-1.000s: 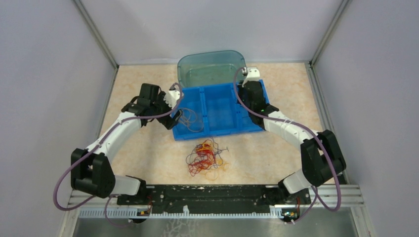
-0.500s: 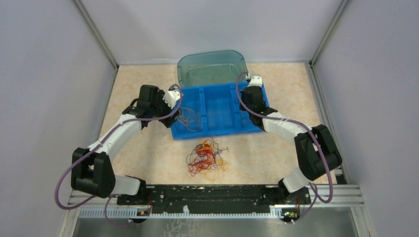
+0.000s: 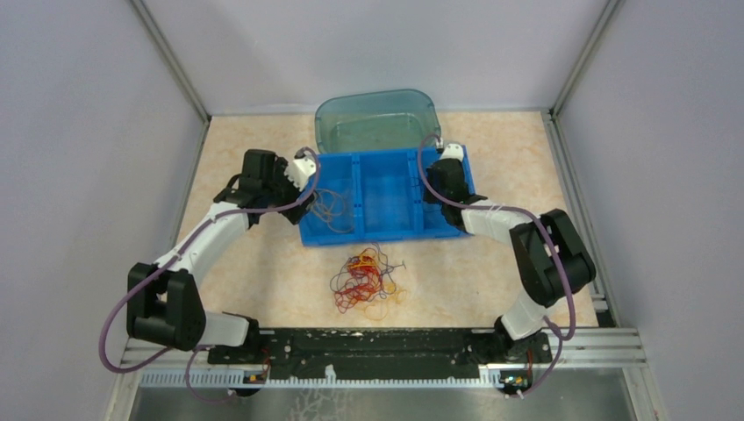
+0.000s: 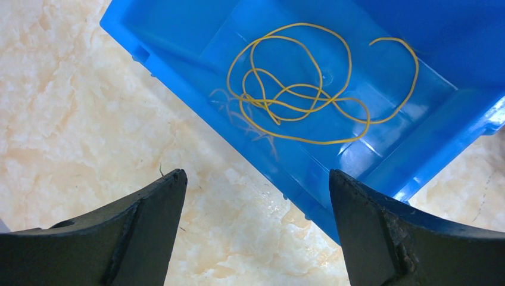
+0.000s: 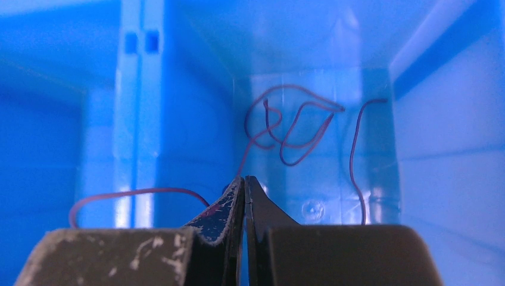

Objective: Untangle the cables

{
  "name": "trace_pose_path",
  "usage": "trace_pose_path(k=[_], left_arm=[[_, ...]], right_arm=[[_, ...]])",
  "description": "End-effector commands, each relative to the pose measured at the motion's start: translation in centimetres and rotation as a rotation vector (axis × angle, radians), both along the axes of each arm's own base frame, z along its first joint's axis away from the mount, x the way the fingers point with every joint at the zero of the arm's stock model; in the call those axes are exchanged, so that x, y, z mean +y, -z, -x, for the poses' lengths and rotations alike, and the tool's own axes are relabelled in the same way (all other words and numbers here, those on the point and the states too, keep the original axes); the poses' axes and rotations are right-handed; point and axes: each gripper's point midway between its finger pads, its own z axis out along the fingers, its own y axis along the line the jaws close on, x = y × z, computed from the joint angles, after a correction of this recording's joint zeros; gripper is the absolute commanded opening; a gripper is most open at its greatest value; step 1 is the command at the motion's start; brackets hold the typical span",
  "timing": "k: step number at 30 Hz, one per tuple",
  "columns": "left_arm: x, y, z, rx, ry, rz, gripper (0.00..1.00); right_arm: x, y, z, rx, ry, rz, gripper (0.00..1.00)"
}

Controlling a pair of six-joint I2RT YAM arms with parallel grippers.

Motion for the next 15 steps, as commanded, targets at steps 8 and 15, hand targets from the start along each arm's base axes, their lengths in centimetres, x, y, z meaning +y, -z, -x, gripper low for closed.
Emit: trace_pose_path(k=[8, 15], left_arm=[[-2.2, -7.5, -0.7, -0.072, 0.059, 0.138, 0.97], [-4.0, -12.0, 0.6, -0.073, 0.118, 0.247, 1.0]], right_arm=[[-0.8, -2.6, -1.0, -0.085, 0.042, 0.041, 0.13], [-3.3, -12.3, 0.5, -0.27, 0.129, 0.14, 0.39]])
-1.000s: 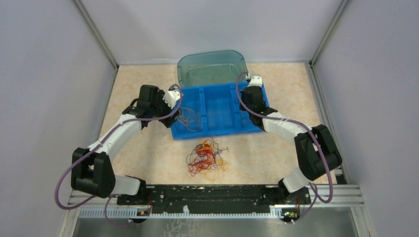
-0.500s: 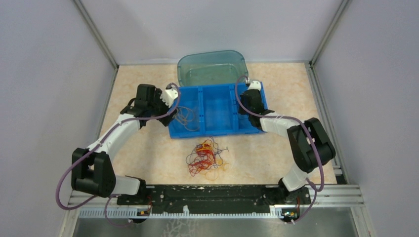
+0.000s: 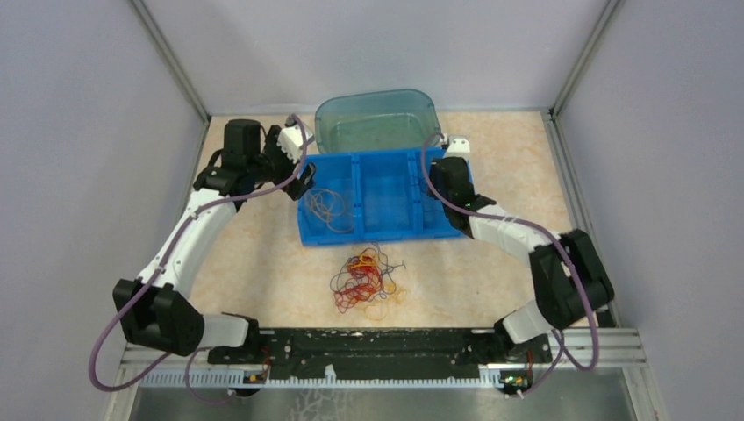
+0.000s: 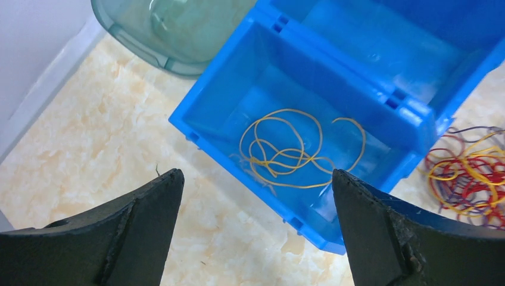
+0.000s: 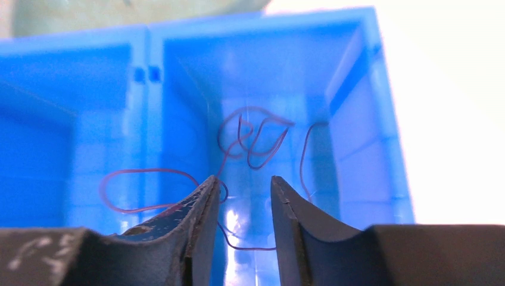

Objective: Untangle the cables

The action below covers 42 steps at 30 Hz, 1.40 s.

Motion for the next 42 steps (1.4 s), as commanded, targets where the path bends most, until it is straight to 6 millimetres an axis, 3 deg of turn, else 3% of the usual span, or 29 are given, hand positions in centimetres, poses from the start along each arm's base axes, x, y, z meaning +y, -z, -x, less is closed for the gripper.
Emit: trace_pose_path(k=[1, 8, 13, 20, 25, 32, 35, 42], left_arm=[[-1.3, -2.8, 2.1, 0.03, 0.057, 0.095, 1.0], [-1.2, -2.7, 3.1, 0.024, 0.07, 0.097, 1.0], [-1.2, -2.7, 3.1, 0.026, 0.064, 0.104, 1.0], [-1.1, -2.6, 3.3, 0.012, 0.06, 0.099, 1.0], [-0.9, -1.6, 3.6, 0.026, 0.061, 0.089, 1.0], [-0.2, 3.5, 4.3, 0.099, 0.048, 0.037, 0.99], [0.1, 4.6, 4.4, 0.106, 0.041, 0.024, 0.99], [1.3, 7.0, 4.2, 0.12, 0.01, -0.046, 0.99]], right_arm=[[-1.0, -9.6, 0.1, -0.215, 0.039, 0.017, 0.42], [5.0, -9.4, 2.4, -0.213, -0.243, 0.038, 0.58], [8.2, -8.4, 2.3, -0.227, -0.336, 0.123, 0.59], [8.3, -6.8, 0.1, -0.203, -0.286, 0.256, 0.54], [7.7, -5.1, -0.6, -0.166, -0.247, 0.323, 0.39], [7.9, -6.7, -0.1, -0.219, -0.245, 0.247, 0.11], [7.7, -7.1, -0.2, -0.228, -0.225, 0.237, 0.0], [5.6, -7.8, -0.8, -0.219, -0.155, 0.193, 0.0]])
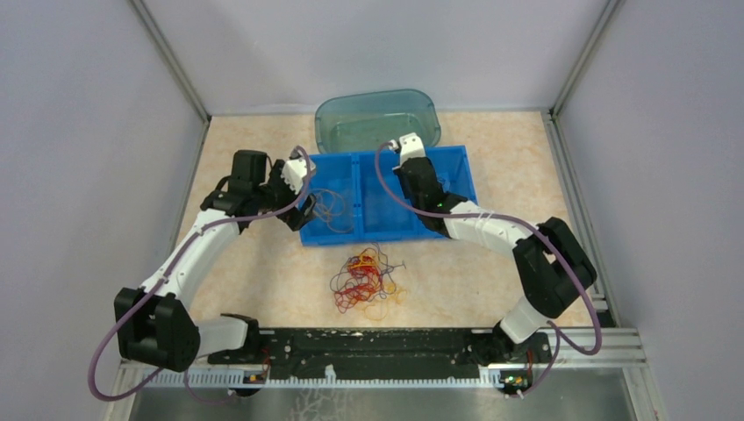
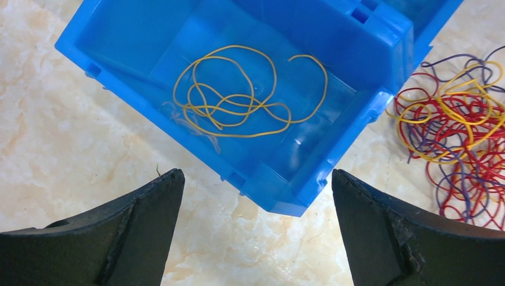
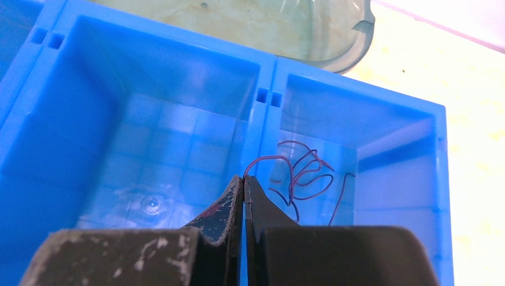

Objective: Untangle the cables

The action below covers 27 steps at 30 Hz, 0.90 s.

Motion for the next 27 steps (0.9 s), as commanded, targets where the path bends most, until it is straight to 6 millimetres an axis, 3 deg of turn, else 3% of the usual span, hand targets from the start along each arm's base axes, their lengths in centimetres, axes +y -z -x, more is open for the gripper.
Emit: trace_pose_path(k=[1, 8, 16, 21, 22, 24, 27], left_arm=[[1.0, 0.9, -0.9, -0.029, -0.021, -0.052, 0.99], [1.0, -0.1, -1.0, -0.066, -0.015, -0.049, 0.99], [-0.1, -2.3, -0.4, -0.047, 0.012, 0.018, 1.0], [-1.3, -5.2, 0.4, -0.063, 0.057, 0.088, 1.0], [-1.5, -5.8, 0.7, -0.059, 0.071, 0.105, 1.0], [-2.1, -7.1, 1.1, -0.052, 0.09, 0.144, 1.0], [-2.7, -8.5, 1.6, -0.038, 0.111, 0.183, 1.0]], right_arm=[[-2.3, -3.6, -1.1, -0.067, 0.081, -0.109, 0.0], [-6.8, -0.7, -1.0, 0.005, 0.159, -0.156, 0.0], [-4.5, 4.3, -0.8, 0.149, 0.074, -0.196, 0.0], [-3.9, 5.8, -1.3, 0.197, 0.068, -0.221, 0.0], [-3.9, 7.1, -1.4, 0.229, 0.071, -0.229, 0.02], [-4.2, 6.6, -1.7, 0.231, 0.079, -0.28, 0.18], [-4.3, 1.8, -1.8, 0.125, 0.065, -0.332, 0.4]])
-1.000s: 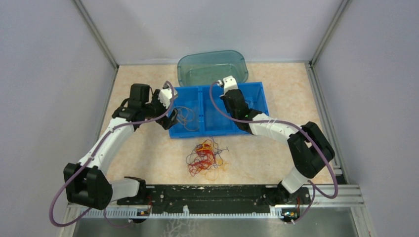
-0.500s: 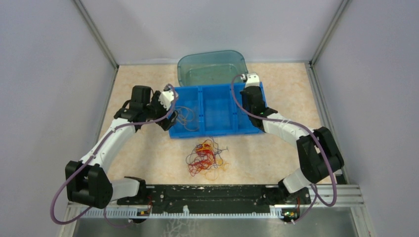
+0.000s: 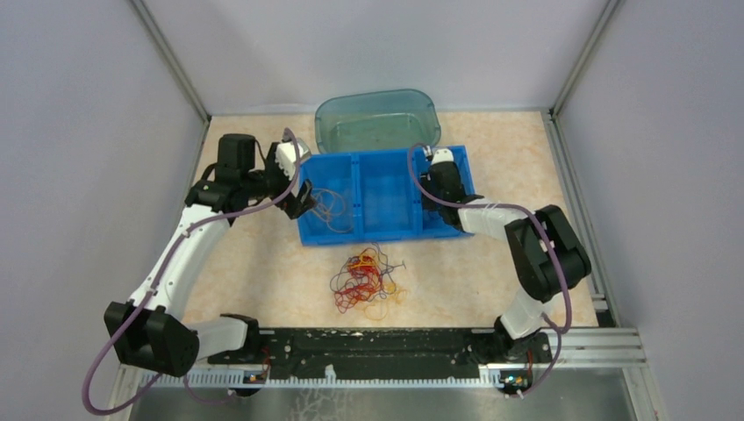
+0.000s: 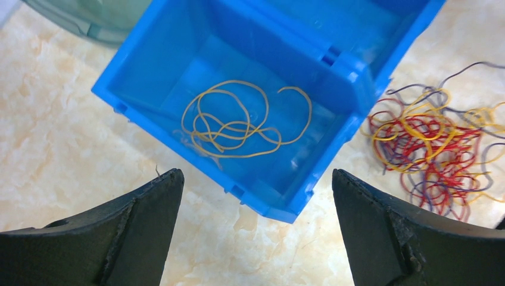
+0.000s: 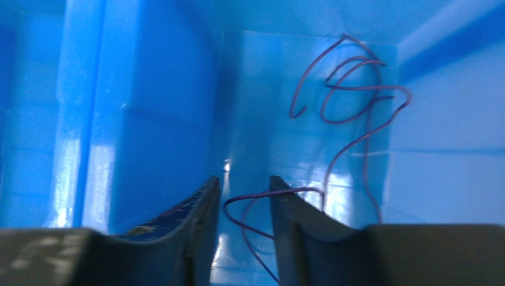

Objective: Untangle the cables

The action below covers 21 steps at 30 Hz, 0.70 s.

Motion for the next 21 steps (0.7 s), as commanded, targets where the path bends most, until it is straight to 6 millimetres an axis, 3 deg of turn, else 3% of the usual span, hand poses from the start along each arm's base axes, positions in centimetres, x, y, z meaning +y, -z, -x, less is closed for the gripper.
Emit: trace_pose_path(k=[1, 5, 9, 14, 17, 21], left_arm=[[-1.4, -3.4, 1.6, 0.017, 0.065, 0.101, 1.0], [-1.5, -3.5, 2.2, 0.028, 0.078, 0.107, 1.0], [-1.3, -2.9, 2.8, 0.034, 0.08, 0.096, 1.0], [-1.3, -1.8, 4.0, 0.019, 0.133, 0.079, 1.0], [-0.9, -0.7, 4.7, 0.015, 0.146, 0.048, 1.0], [-0.4, 0.7, 5.4, 0.032, 0.141, 0.024, 1.0]], right_arm=[[1.0, -9.4, -2.2, -0.218, 0.007, -0.156, 0.45], [1.3, -15.7, -1.2, -0.314, -0.03, -0.217, 0.7], [1.4, -19.3, 0.9, -0.359, -0.05, -0.239, 0.77], [2.5, -20.3, 4.5, -0.368, -0.105, -0.227, 0.79], [5.8, -20.5, 8.4, -0.36, -0.238, -0.231, 0.77], [11.5, -18.5, 15.0, -0.328, -0.467, -0.223, 0.72]])
